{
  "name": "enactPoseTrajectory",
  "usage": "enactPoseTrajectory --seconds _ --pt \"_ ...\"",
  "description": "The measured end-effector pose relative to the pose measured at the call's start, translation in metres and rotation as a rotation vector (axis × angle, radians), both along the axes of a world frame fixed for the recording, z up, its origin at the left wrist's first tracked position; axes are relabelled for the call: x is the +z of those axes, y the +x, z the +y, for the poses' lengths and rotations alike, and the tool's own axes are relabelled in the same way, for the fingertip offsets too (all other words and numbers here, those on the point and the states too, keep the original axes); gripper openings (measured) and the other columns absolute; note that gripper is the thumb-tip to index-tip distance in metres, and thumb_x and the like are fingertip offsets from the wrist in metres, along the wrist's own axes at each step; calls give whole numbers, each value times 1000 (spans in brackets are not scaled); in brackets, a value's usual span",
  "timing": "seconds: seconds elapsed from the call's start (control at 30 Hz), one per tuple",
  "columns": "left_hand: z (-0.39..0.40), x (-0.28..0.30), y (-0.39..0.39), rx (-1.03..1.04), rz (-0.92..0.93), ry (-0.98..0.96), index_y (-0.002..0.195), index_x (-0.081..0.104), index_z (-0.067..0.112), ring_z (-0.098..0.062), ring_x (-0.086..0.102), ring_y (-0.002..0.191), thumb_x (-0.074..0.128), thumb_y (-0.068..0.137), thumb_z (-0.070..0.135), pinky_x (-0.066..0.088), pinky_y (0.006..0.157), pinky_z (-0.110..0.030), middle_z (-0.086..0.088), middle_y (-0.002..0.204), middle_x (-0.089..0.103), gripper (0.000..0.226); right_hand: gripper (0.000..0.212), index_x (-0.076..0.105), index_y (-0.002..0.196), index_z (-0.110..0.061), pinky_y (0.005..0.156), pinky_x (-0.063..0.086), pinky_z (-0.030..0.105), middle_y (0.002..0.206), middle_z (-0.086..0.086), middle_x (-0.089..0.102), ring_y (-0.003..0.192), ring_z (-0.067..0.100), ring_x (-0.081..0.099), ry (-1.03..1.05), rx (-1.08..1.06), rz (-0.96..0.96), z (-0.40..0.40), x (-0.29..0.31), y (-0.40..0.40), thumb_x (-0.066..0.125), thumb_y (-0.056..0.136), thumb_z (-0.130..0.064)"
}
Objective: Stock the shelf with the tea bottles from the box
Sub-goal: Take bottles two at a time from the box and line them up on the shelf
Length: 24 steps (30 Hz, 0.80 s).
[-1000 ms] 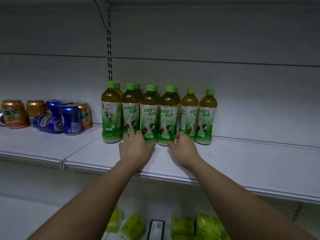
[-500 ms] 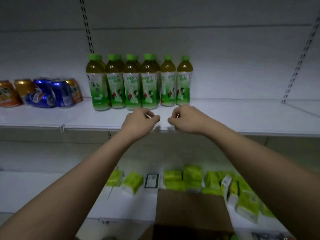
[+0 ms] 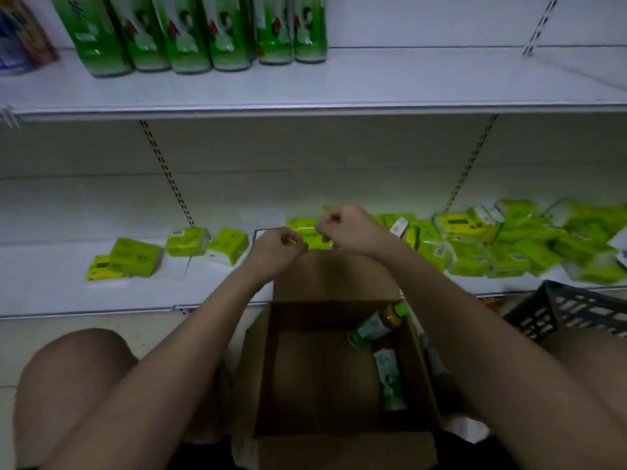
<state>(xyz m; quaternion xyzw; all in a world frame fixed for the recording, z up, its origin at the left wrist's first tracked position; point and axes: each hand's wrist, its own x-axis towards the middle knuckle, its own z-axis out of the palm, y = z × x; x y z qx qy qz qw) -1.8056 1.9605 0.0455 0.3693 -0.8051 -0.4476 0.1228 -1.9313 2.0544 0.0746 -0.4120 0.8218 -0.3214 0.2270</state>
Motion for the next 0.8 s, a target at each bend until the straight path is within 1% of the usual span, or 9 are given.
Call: enactPoseTrajectory --seconds 0.13,0.2,0.23,0.37,0.5,0.6,0.67,0.73,0.8 --pt "20 -73 -13 -95 -145 61 112 68 7 -19 61 109 66 83 23 46 94 -26 -14 118 67 33 18 68 79 0 67 45 34 80 18 66 82 29 64 54 -91 -92 26 -59 -8 57 88 -12" --pt "29 -101 -20 -120 -198 102 121 64 7 -22 57 118 65 86 26 42 106 -36 -13 126 63 40 15 66 90 -4 60 41 23 86 11 61 75 18 57 129 -108 -160 40 -85 -13 54 91 -13" --pt "34 -109 -24 -137 -214 128 117 66 6 -24 59 114 63 87 24 43 104 -37 -14 122 64 35 12 61 85 -12 57 38 23 82 8 55 68 15 50 167 -131 -222 46 -99 -16 53 92 -16" --pt "47 -146 -44 -194 -217 220 109 66 5 -20 63 99 62 88 17 45 81 -26 -9 104 68 26 23 54 75 -1 58 34 29 76 17 48 67 24 46 294 -225 -357 68 -160 -39 50 90 -18" --pt "56 -183 -69 -196 -350 234 126 53 11 -22 57 111 62 88 24 45 89 -28 -3 115 58 42 28 64 99 -3 65 50 31 97 16 67 86 28 64 517 -251 -518 100 -213 -56 51 93 -27" --pt "68 -210 -89 -228 -378 282 130 51 13 -22 55 114 65 85 25 46 95 -31 -5 125 57 48 18 61 86 -11 66 51 33 86 7 62 78 22 59 590 -272 -546 117 -255 -59 50 94 -22" --pt "78 -227 -100 -219 -375 336 131 49 11 -23 54 117 68 83 19 44 96 -31 -8 129 56 52 22 62 105 -8 76 50 33 104 9 64 81 20 56 636 -278 -500 123 -281 -57 48 95 -22" --pt "86 -244 -111 -200 -378 374 135 45 9 -23 53 121 68 83 13 42 97 -29 -10 134 54 57 45 40 137 -1 87 45 35 127 14 57 102 27 58 663 -277 -433 124 -307 -56 45 97 -21" --pt "92 -260 -122 -226 -374 375 141 39 9 -23 50 127 68 83 11 39 98 -25 -10 140 50 65 56 25 144 1 86 45 38 132 19 53 112 33 57 643 -302 -433 122 -330 -54 45 96 -20"
